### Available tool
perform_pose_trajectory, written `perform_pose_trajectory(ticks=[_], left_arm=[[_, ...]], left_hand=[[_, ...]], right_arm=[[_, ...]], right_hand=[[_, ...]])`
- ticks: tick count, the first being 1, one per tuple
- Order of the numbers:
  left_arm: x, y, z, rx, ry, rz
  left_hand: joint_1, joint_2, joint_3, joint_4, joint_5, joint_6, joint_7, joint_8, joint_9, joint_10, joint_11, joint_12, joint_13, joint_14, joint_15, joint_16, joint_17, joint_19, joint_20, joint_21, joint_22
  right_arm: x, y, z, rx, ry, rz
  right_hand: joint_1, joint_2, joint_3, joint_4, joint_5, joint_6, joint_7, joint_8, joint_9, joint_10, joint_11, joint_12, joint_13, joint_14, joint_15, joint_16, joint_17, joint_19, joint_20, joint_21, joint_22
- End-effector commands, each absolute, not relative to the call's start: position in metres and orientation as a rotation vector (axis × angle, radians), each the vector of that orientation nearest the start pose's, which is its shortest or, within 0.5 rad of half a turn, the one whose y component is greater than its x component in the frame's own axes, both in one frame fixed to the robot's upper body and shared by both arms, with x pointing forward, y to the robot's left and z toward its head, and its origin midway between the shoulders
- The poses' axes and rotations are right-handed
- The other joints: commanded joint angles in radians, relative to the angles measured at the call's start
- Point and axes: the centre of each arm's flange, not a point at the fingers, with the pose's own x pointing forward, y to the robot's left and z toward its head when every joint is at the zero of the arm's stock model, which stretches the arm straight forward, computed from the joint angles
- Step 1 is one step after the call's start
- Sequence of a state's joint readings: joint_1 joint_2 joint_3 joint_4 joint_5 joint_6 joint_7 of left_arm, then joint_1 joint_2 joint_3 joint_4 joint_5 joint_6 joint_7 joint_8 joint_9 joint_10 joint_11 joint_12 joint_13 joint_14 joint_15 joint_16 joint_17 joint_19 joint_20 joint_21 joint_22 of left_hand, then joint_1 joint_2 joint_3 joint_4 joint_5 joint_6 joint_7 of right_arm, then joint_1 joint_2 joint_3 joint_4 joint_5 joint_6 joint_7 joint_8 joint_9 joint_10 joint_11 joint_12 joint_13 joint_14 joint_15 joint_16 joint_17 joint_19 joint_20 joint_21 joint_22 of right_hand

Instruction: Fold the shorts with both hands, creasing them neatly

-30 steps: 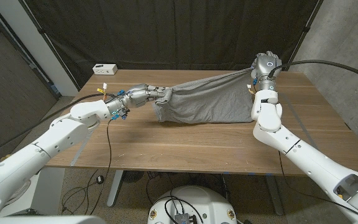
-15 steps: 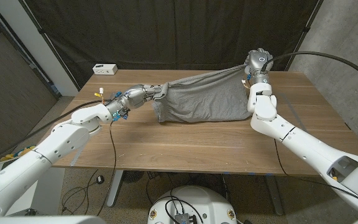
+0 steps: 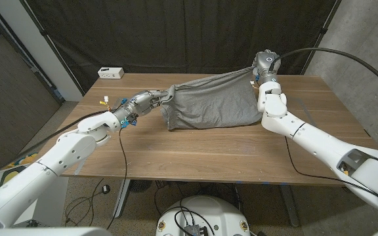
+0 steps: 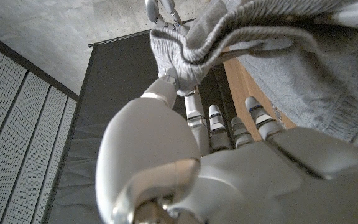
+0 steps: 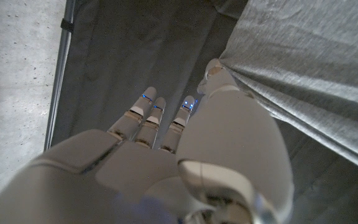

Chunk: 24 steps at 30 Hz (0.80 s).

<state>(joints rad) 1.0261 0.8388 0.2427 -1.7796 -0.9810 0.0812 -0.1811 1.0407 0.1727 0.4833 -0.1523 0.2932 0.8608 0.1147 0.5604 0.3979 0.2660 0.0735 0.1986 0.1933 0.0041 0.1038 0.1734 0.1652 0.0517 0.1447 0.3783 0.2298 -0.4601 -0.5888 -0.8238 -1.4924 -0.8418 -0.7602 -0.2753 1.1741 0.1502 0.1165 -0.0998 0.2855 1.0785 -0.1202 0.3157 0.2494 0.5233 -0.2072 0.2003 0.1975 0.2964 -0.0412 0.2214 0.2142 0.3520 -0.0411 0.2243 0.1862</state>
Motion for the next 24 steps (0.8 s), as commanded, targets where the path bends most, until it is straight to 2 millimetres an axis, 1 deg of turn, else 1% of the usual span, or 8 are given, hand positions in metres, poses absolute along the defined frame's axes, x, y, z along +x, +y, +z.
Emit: perform_pose_trajectory(ticks=[1,7,10,13,17,24], left_arm=[[0.568,0.290,0.001,-0.118,-0.380,-0.455],[0.570,0.287,-0.004,-0.199,-0.357,-0.410],[0.571,0.286,-0.006,-0.238,-0.348,-0.389],[0.572,0.285,-0.009,-0.282,-0.335,-0.366],[0.572,0.284,-0.012,-0.336,-0.312,-0.325],[0.573,0.282,-0.014,-0.374,-0.292,-0.272]], left_hand=[[-0.001,0.007,0.003,0.007,0.004,-0.003,0.002,0.044,0.230,0.002,0.003,0.004,0.002,0.003,0.004,0.006,0.003,0.010,0.004,0.008,0.005],[-0.002,0.007,0.003,0.007,0.004,-0.002,0.001,0.041,0.225,0.013,0.005,0.009,0.002,0.010,0.003,0.008,0.003,0.014,0.006,0.012,0.005],[-0.003,0.008,0.003,0.008,0.003,-0.002,0.002,0.040,0.223,0.016,0.001,0.010,0.002,0.012,0.004,0.009,0.003,0.014,0.007,0.014,0.005],[-0.004,0.010,0.003,0.010,0.003,-0.006,0.005,0.038,0.223,0.018,0.004,0.011,0.002,0.014,0.004,0.009,0.003,0.016,0.005,0.016,0.006],[-0.007,0.015,0.004,0.014,0.001,-0.007,0.007,0.033,0.217,0.033,0.000,0.016,0.002,0.024,-0.002,0.012,0.004,0.026,0.003,0.023,0.006],[-0.009,0.016,0.007,0.018,-0.001,0.000,0.007,0.028,0.206,0.051,-0.011,0.022,0.003,0.043,-0.007,0.016,0.003,0.045,0.002,0.035,0.007]], right_arm=[[0.662,-0.238,0.129,-1.548,-0.517,-0.749],[0.676,-0.232,0.133,-1.570,-0.511,-0.731],[0.681,-0.229,0.134,-1.575,-0.516,-0.724],[0.686,-0.225,0.136,-1.592,-0.517,-0.712],[0.690,-0.224,0.138,-1.609,-0.516,-0.706],[0.698,-0.222,0.139,-1.628,-0.503,-0.689]], right_hand=[[0.009,0.002,-0.003,-0.001,0.007,0.008,-0.005,-0.005,0.003,0.005,0.001,0.001,0.003,0.011,-0.185,-0.003,0.001,-0.002,-0.052,0.002,0.003],[0.009,0.002,-0.004,-0.001,0.008,0.009,-0.005,-0.006,0.002,0.006,0.001,0.001,0.003,0.012,-0.185,-0.003,0.001,-0.002,-0.052,0.002,0.003],[0.009,0.002,-0.006,0.000,0.008,0.009,-0.004,-0.008,0.001,0.006,0.001,0.001,0.003,0.011,-0.185,-0.003,0.001,-0.002,-0.052,0.003,0.003],[0.010,0.003,-0.006,0.000,0.009,0.008,-0.005,-0.009,0.000,0.006,0.001,0.001,0.003,0.011,-0.185,-0.003,0.002,-0.001,-0.052,0.003,0.003],[0.010,0.003,-0.007,0.001,0.009,0.007,-0.006,-0.011,0.000,0.006,0.001,0.001,0.003,0.011,-0.185,-0.003,0.002,-0.001,-0.051,0.003,0.003],[0.009,0.004,-0.012,0.003,0.009,0.008,-0.012,-0.015,-0.002,0.006,0.001,0.001,0.003,0.009,-0.184,-0.003,0.003,0.001,-0.049,0.004,0.003]])
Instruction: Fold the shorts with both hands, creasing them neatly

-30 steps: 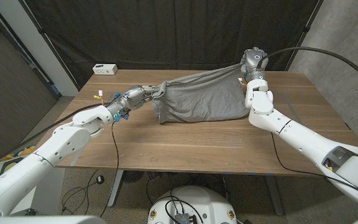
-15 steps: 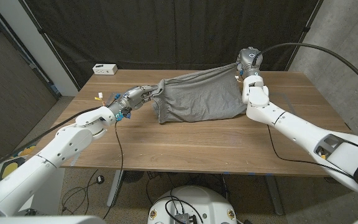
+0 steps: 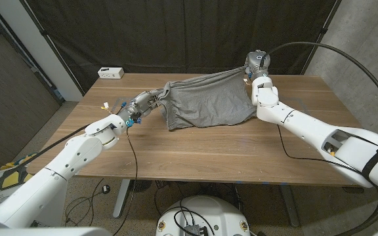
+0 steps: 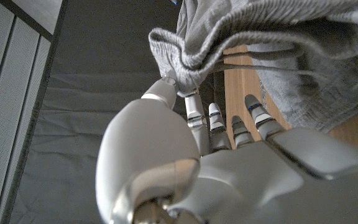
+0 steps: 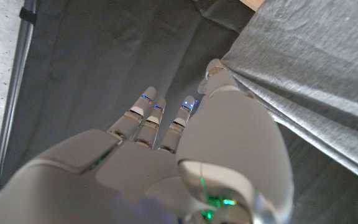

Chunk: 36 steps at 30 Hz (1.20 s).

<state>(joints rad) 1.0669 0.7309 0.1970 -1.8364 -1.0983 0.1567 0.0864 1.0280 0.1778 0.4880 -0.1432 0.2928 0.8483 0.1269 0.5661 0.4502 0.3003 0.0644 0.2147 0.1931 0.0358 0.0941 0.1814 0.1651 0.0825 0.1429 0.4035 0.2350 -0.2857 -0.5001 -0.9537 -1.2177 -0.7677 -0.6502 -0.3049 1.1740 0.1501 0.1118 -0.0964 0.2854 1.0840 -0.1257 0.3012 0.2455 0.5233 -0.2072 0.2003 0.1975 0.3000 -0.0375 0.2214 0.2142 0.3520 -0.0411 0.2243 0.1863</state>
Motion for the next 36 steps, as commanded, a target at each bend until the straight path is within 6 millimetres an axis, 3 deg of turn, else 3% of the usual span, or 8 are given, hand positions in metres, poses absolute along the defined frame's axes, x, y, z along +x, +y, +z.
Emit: perform_pose_trajectory(ticks=[1,13,22,26,27,30,34,36], left_arm=[[0.573,0.282,-0.014,-0.377,-0.287,-0.262],[0.571,0.276,-0.018,-0.442,-0.246,-0.163],[0.567,0.276,-0.025,-0.495,-0.227,-0.103],[0.565,0.277,-0.030,-0.525,-0.224,-0.079],[0.565,0.277,-0.031,-0.532,-0.225,-0.072],[0.564,0.279,-0.033,-0.549,-0.229,-0.065],[0.565,0.280,-0.036,-0.569,-0.238,-0.069],[0.566,0.280,-0.037,-0.574,-0.243,-0.081]], left_hand=[[0.004,0.011,0.003,0.009,-0.001,0.013,-0.005,0.021,0.152,0.019,-0.003,0.007,0.003,0.013,0.002,0.008,0.003,0.016,0.002,0.012,0.002],[0.002,0.009,0.007,0.009,-0.004,0.026,-0.003,0.007,0.131,0.047,-0.013,0.014,0.003,0.046,-0.007,0.011,0.002,0.046,-0.004,0.032,0.003],[-0.004,0.018,0.014,0.019,-0.009,0.005,0.014,-0.027,0.106,0.063,-0.021,0.017,0.004,0.066,-0.013,0.010,0.002,0.057,-0.004,0.046,0.005],[-0.007,0.032,0.032,0.039,-0.016,-0.062,0.034,-0.096,0.071,0.056,-0.019,0.012,0.005,0.066,-0.012,0.006,0.005,0.052,0.000,0.056,0.007],[-0.009,0.033,0.043,0.052,-0.019,-0.098,0.041,-0.137,0.049,0.047,-0.019,0.009,0.006,0.063,-0.011,0.006,0.007,0.044,0.000,0.061,0.009],[-0.017,0.035,0.066,0.085,-0.027,-0.163,0.046,-0.213,0.007,0.025,-0.013,0.003,0.007,0.052,-0.007,0.007,0.013,0.025,-0.001,0.068,0.012],[-0.039,0.040,0.085,0.137,-0.042,-0.263,0.027,-0.299,-0.033,-0.007,-0.010,-0.005,0.008,0.032,-0.004,0.010,0.021,0.003,0.006,0.077,0.016],[-0.062,0.039,0.104,0.185,-0.060,-0.373,-0.007,-0.372,-0.067,-0.045,-0.001,-0.014,0.008,0.017,0.001,0.013,0.027,-0.015,0.007,0.086,0.019]], right_arm=[[0.700,-0.221,0.139,-1.628,-0.509,-0.683],[0.719,-0.205,0.135,-1.688,-0.488,-0.611],[0.730,-0.193,0.132,-1.713,-0.455,-0.554],[0.733,-0.189,0.132,-1.718,-0.433,-0.528],[0.734,-0.188,0.132,-1.727,-0.428,-0.527],[0.736,-0.187,0.132,-1.728,-0.398,-0.500],[0.739,-0.186,0.133,-1.736,-0.328,-0.444],[0.740,-0.187,0.135,-1.733,-0.266,-0.404]], right_hand=[[0.008,0.005,-0.008,0.000,0.009,0.003,-0.007,0.000,0.001,0.006,0.001,0.001,0.003,0.006,-0.188,-0.003,0.003,0.002,-0.048,0.004,0.003],[0.013,0.014,-0.013,0.002,0.009,0.003,-0.007,-0.010,-0.006,0.023,0.003,0.006,0.002,0.013,-0.189,0.007,0.009,0.025,-0.025,0.013,0.002],[0.024,0.028,-0.005,0.002,0.010,-0.022,-0.007,-0.030,-0.015,0.024,0.008,0.003,0.001,0.025,-0.189,0.017,0.015,0.043,-0.002,0.018,0.001],[0.030,0.033,0.010,0.004,0.010,-0.079,-0.024,-0.060,-0.023,-0.006,0.013,-0.009,0.001,0.028,-0.182,0.015,0.014,0.047,0.009,0.018,0.001],[0.027,0.032,0.015,0.008,0.009,-0.112,-0.030,-0.078,-0.028,-0.016,0.018,-0.011,0.001,0.027,-0.179,0.012,0.013,0.046,0.010,0.017,0.001],[0.018,0.033,0.020,0.016,0.008,-0.145,-0.037,-0.095,-0.033,-0.030,0.023,-0.013,0.001,0.024,-0.175,0.009,0.012,0.046,0.014,0.016,0.000],[-0.022,0.022,0.018,0.043,0.003,-0.218,-0.048,-0.123,-0.043,-0.066,0.037,-0.016,0.002,0.017,-0.166,0.001,0.010,0.046,0.025,0.013,0.000],[-0.055,0.015,0.010,0.063,0.001,-0.273,-0.053,-0.131,-0.048,-0.090,0.042,-0.018,0.002,0.008,-0.164,-0.003,0.010,0.042,0.030,0.010,0.000]])
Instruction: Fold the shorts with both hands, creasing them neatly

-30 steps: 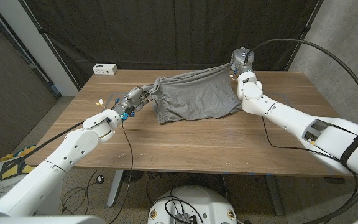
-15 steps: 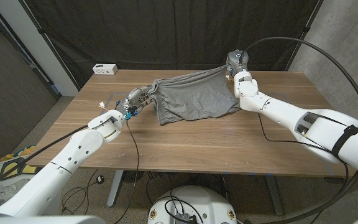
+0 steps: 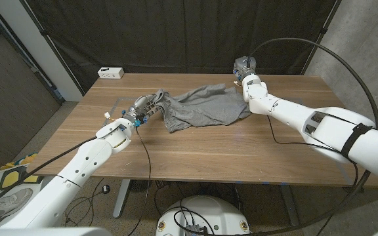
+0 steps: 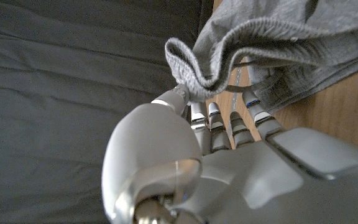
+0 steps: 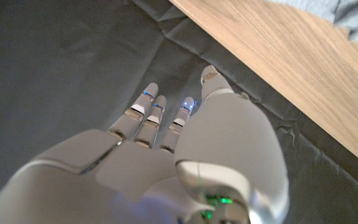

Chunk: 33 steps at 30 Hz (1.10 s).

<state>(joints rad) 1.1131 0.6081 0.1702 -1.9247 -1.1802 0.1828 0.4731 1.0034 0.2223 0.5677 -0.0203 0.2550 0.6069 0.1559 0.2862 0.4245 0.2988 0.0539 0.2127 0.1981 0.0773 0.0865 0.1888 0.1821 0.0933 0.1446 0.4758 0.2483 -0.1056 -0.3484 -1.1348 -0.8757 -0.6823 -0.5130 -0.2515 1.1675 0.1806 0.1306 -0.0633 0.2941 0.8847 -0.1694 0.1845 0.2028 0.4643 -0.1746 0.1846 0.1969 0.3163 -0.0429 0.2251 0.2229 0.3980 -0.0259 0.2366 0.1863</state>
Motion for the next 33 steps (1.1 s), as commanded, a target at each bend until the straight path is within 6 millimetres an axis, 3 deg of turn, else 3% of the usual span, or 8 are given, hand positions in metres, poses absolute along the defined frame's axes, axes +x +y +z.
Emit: perform_pose_trajectory(ticks=[1,3,8,12,16,19,21,33], left_arm=[[0.566,0.281,-0.037,-0.579,-0.244,-0.083],[0.566,0.281,-0.038,-0.582,-0.251,-0.086],[0.566,0.281,-0.037,-0.584,-0.282,-0.114],[0.567,0.280,-0.036,-0.581,-0.320,-0.162],[0.562,0.281,-0.028,-0.451,-0.377,-0.154],[0.555,0.282,-0.019,-0.353,-0.423,-0.136],[0.551,0.281,-0.015,-0.300,-0.457,-0.121],[0.525,0.269,0.016,-0.032,-0.763,0.009]], left_hand=[[-0.053,-0.006,0.026,0.085,-0.031,-0.168,-0.046,-0.108,-0.051,-0.060,0.007,-0.015,0.003,-0.028,0.011,0.008,0.012,-0.037,0.005,0.015,0.007],[-0.085,-0.007,0.028,0.129,-0.048,-0.244,-0.054,-0.122,-0.070,-0.082,0.009,-0.016,0.003,-0.045,0.011,0.008,0.016,-0.052,0.000,0.019,0.008],[-0.173,-0.047,-0.015,0.176,-0.078,-0.360,-0.080,-0.121,-0.111,-0.135,0.011,-0.021,0.002,-0.064,0.008,0.003,0.008,-0.075,-0.010,0.026,0.006],[-0.220,-0.099,-0.071,0.135,-0.071,-0.426,-0.081,-0.116,-0.152,-0.190,0.031,-0.026,-0.002,-0.110,0.027,-0.015,-0.008,-0.133,-0.002,0.008,-0.004],[-0.264,-0.140,-0.115,0.118,-0.067,-0.479,-0.096,-0.116,-0.183,-0.229,0.047,-0.025,-0.003,-0.130,0.029,-0.012,-0.008,-0.181,-0.013,-0.010,-0.011],[-0.300,-0.163,-0.143,0.120,-0.068,-0.499,-0.116,-0.114,-0.198,-0.230,0.049,-0.019,-0.003,-0.132,0.026,-0.008,-0.006,-0.191,-0.020,-0.015,-0.015],[-0.311,-0.171,-0.151,0.121,-0.069,-0.501,-0.120,-0.113,-0.202,-0.230,0.053,-0.017,-0.003,-0.132,0.028,-0.007,-0.006,-0.195,-0.018,-0.016,-0.016],[-0.422,-0.204,-0.215,0.149,-0.077,-0.474,-0.127,-0.095,-0.227,-0.183,0.063,0.006,-0.003,-0.095,0.026,0.008,-0.001,-0.206,-0.023,-0.023,-0.022]], right_arm=[[0.740,-0.188,0.137,-1.716,-0.221,-0.351],[0.741,-0.190,0.141,-1.697,-0.172,-0.295],[0.738,-0.193,0.147,-1.711,-0.077,-0.241],[0.734,-0.196,0.151,-1.690,-0.038,-0.190],[0.726,-0.205,0.153,-1.628,-0.058,-0.218],[0.720,-0.210,0.153,-1.617,-0.098,-0.251],[0.716,-0.213,0.152,-1.606,-0.143,-0.264],[0.701,-0.232,0.150,-1.458,-0.223,-0.249]], right_hand=[[-0.070,-0.019,-0.015,0.042,-0.009,-0.097,-0.010,-0.015,-0.006,-0.043,0.015,-0.003,0.002,-0.012,-0.156,-0.008,0.002,-0.004,0.019,-0.003,0.000],[-0.172,-0.052,-0.062,0.094,-0.013,-0.174,-0.009,-0.011,-0.010,-0.089,0.027,-0.002,0.003,-0.037,-0.144,-0.013,0.002,-0.018,0.032,-0.011,0.000],[-0.263,-0.135,-0.137,0.119,0.002,-0.304,-0.006,-0.013,-0.012,-0.188,0.052,-0.009,0.003,-0.119,-0.102,-0.033,-0.005,-0.091,0.058,-0.037,0.000],[-0.307,-0.190,-0.186,0.128,0.007,-0.374,-0.012,-0.014,-0.012,-0.237,0.045,-0.007,0.003,-0.161,-0.099,-0.035,-0.005,-0.122,0.043,-0.041,0.001],[-0.342,-0.209,-0.214,0.143,0.011,-0.406,-0.002,-0.010,-0.011,-0.269,0.056,-0.006,0.004,-0.195,-0.082,-0.035,-0.002,-0.141,0.053,-0.042,0.001],[-0.355,-0.160,-0.206,0.159,0.026,-0.398,0.024,0.002,-0.009,-0.258,0.081,0.007,0.004,-0.187,-0.064,-0.020,0.003,-0.125,0.079,-0.032,0.001],[-0.306,-0.095,-0.168,0.142,0.051,-0.390,0.034,0.009,-0.009,-0.245,0.089,0.014,0.003,-0.175,-0.060,-0.013,-0.001,-0.112,0.086,-0.026,0.000],[-0.321,-0.046,-0.153,0.157,0.058,-0.339,0.073,0.024,-0.010,-0.201,0.122,0.027,0.003,-0.148,-0.053,-0.001,0.000,-0.105,0.098,-0.024,-0.001]])
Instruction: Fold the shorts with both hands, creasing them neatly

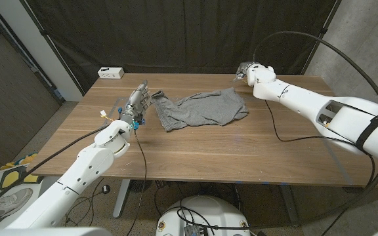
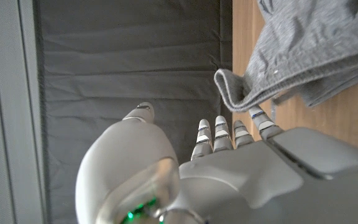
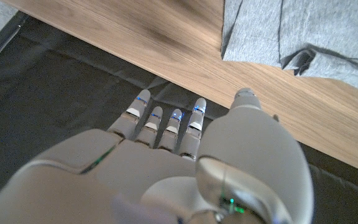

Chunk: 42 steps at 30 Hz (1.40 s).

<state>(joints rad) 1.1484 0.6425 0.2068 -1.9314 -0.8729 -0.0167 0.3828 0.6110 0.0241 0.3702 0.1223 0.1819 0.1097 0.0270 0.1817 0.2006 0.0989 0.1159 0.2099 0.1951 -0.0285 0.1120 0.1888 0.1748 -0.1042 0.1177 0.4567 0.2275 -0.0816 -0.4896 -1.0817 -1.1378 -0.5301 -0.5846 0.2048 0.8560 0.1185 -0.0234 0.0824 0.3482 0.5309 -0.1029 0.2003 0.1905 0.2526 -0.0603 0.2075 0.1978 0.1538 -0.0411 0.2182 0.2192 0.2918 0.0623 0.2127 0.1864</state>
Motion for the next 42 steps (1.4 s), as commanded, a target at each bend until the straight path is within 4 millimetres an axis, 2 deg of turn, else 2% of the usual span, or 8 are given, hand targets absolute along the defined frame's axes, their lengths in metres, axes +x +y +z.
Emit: perform_pose_trajectory(ticks=[1,6,9,13,16,20,28,42], left_arm=[[0.522,0.268,0.021,0.006,-0.809,0.022],[0.516,0.267,0.029,0.087,-0.862,0.057],[0.515,0.267,0.032,0.147,-0.869,0.064],[0.514,0.267,0.036,0.262,-0.876,0.085],[0.513,0.265,0.039,0.366,-0.884,0.104],[0.510,0.261,0.044,0.496,-0.892,0.133],[0.506,0.253,0.053,0.724,-0.885,0.167],[0.500,0.240,0.060,1.024,-0.819,0.217]], left_hand=[[-0.035,-0.007,-0.020,0.008,-0.004,0.026,0.001,0.011,-0.005,0.020,0.000,0.010,0.000,0.016,-0.004,0.010,0.006,-0.009,0.004,-0.004,-0.002],[-0.051,-0.011,-0.028,0.007,-0.004,0.041,-0.007,0.014,-0.009,0.040,-0.004,0.016,-0.001,0.032,-0.016,0.012,0.004,-0.004,-0.010,-0.004,-0.005],[-0.051,-0.009,-0.028,0.005,-0.003,0.042,-0.011,0.013,-0.010,0.040,-0.004,0.016,-0.001,0.032,-0.019,0.011,0.004,-0.001,-0.014,-0.003,-0.005],[-0.050,-0.006,-0.027,-0.002,0.000,0.032,-0.021,0.008,-0.012,0.032,-0.012,0.012,-0.001,0.032,-0.023,0.008,0.002,-0.001,-0.018,-0.004,-0.007],[-0.049,-0.006,-0.027,-0.009,0.001,0.025,-0.028,0.005,-0.014,0.020,-0.015,0.006,-0.002,0.027,-0.025,0.004,0.001,-0.001,-0.018,-0.005,-0.009],[-0.045,-0.012,-0.029,-0.021,0.001,-0.002,-0.045,-0.004,-0.016,0.007,-0.017,0.000,-0.002,0.020,-0.028,-0.001,0.000,-0.002,-0.018,-0.008,-0.013],[-0.043,-0.037,-0.043,-0.052,-0.006,-0.075,-0.067,-0.012,-0.020,-0.042,-0.038,-0.015,-0.003,-0.017,-0.026,-0.012,-0.001,-0.031,-0.007,-0.027,-0.020],[-0.047,-0.062,-0.066,-0.083,0.003,-0.212,-0.082,-0.015,-0.021,-0.153,-0.056,-0.028,-0.002,-0.110,-0.023,-0.019,0.000,-0.080,0.016,-0.058,-0.024]], right_arm=[[0.700,-0.233,0.149,-1.452,-0.217,-0.243],[0.696,-0.237,0.146,-1.412,-0.245,-0.251],[0.691,-0.238,0.141,-1.368,-0.288,-0.255],[0.681,-0.238,0.135,-1.302,-0.365,-0.254],[0.675,-0.239,0.128,-1.240,-0.423,-0.237],[0.669,-0.235,0.120,-1.213,-0.466,-0.236],[0.656,-0.228,0.105,-1.173,-0.558,-0.212],[0.633,-0.214,0.084,-1.201,-0.703,-0.264]], right_hand=[[-0.017,0.021,0.001,0.016,0.002,0.018,0.009,0.009,0.002,0.015,0.009,0.006,0.002,0.016,-0.056,0.007,0.004,0.001,0.011,0.000,-0.001],[-0.051,0.051,0.005,0.040,-0.002,0.031,0.017,0.010,0.002,0.035,0.014,0.010,0.002,0.028,-0.055,0.013,0.008,0.004,0.012,0.001,0.000],[-0.070,0.084,0.025,0.060,-0.004,0.037,0.022,0.008,0.003,0.043,0.013,0.010,0.002,0.039,-0.058,0.019,0.013,0.018,0.006,0.007,0.001],[-0.095,0.094,0.049,0.081,-0.007,0.008,0.025,-0.006,0.003,0.044,0.015,0.007,0.003,0.048,-0.058,0.025,0.019,0.029,0.000,0.012,0.001],[-0.111,0.091,0.070,0.088,-0.010,-0.037,0.022,-0.020,0.004,0.035,0.018,0.001,0.003,0.053,-0.056,0.028,0.022,0.031,-0.002,0.012,0.001],[-0.131,0.090,0.092,0.093,-0.015,-0.091,0.015,-0.030,0.004,0.019,0.020,-0.006,0.003,0.048,-0.056,0.026,0.026,0.032,-0.006,0.012,0.002],[-0.162,0.087,0.120,0.095,-0.025,-0.146,0.007,-0.030,0.004,-0.006,0.022,-0.014,0.004,0.020,-0.051,0.015,0.030,0.019,-0.030,0.006,0.001],[-0.188,0.083,0.137,0.095,-0.035,-0.180,0.005,-0.027,0.003,-0.023,0.026,-0.017,0.003,0.005,-0.047,0.009,0.031,0.009,-0.032,0.002,0.000]])
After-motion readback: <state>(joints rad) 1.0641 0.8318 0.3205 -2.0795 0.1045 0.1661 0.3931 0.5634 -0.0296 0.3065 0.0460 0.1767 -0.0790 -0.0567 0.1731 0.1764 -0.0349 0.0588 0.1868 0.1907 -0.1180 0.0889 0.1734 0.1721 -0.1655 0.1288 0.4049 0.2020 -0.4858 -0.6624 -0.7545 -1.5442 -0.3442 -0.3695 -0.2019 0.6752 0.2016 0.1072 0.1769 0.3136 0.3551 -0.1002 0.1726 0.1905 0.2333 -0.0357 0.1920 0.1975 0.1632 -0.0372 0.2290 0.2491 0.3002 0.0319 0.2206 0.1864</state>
